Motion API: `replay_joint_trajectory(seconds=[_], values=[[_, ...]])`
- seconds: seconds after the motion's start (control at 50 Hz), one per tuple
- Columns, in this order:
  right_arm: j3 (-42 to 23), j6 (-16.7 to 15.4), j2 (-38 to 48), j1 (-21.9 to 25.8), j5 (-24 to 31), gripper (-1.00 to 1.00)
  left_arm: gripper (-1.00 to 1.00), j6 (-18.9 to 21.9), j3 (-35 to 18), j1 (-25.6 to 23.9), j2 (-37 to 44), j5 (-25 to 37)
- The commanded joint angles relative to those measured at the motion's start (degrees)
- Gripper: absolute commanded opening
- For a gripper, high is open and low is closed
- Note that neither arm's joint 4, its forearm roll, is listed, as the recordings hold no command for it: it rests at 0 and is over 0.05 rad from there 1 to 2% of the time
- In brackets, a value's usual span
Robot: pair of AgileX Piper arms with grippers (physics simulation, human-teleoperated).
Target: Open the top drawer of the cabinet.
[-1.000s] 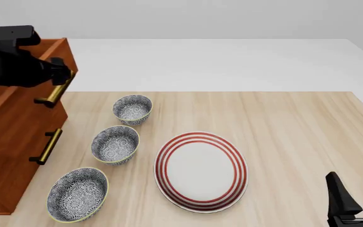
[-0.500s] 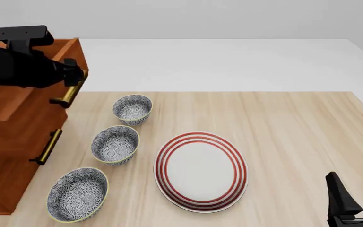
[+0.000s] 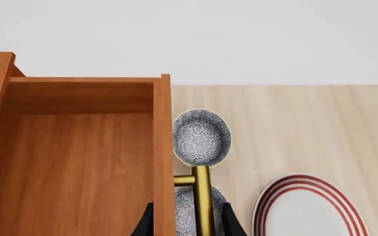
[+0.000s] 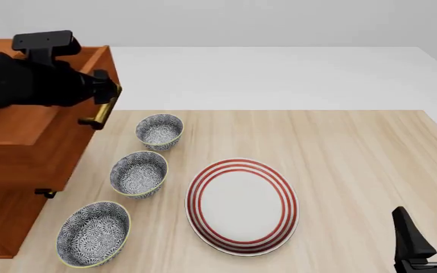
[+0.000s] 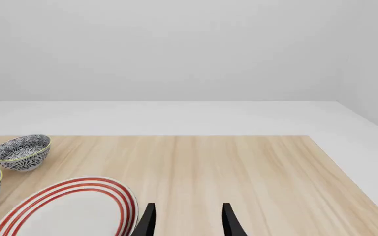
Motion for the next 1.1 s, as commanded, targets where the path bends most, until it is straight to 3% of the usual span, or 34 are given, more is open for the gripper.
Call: replay_joint_trajectory(seconds=[0.02, 0.22, 0.9, 1.1], values=[[0.0, 0.0, 0.0, 0.0, 0.0, 1.00, 1.00, 2.6, 5.1, -3.4, 1.8, -2.5], [0.0, 0.0, 0.0, 0.0, 0.0, 1.00, 1.00, 2.8, 5.8, -6.6, 1.8, -2.7], [0.0, 0.0, 0.0, 0.0, 0.0, 1.00, 1.00, -1.5, 1.6, -6.9, 7.8, 0.8], [0.0, 0.0, 0.0, 0.0, 0.0, 1.00, 1.00, -0.8, 0.8, -6.9, 9.7, 1.4]])
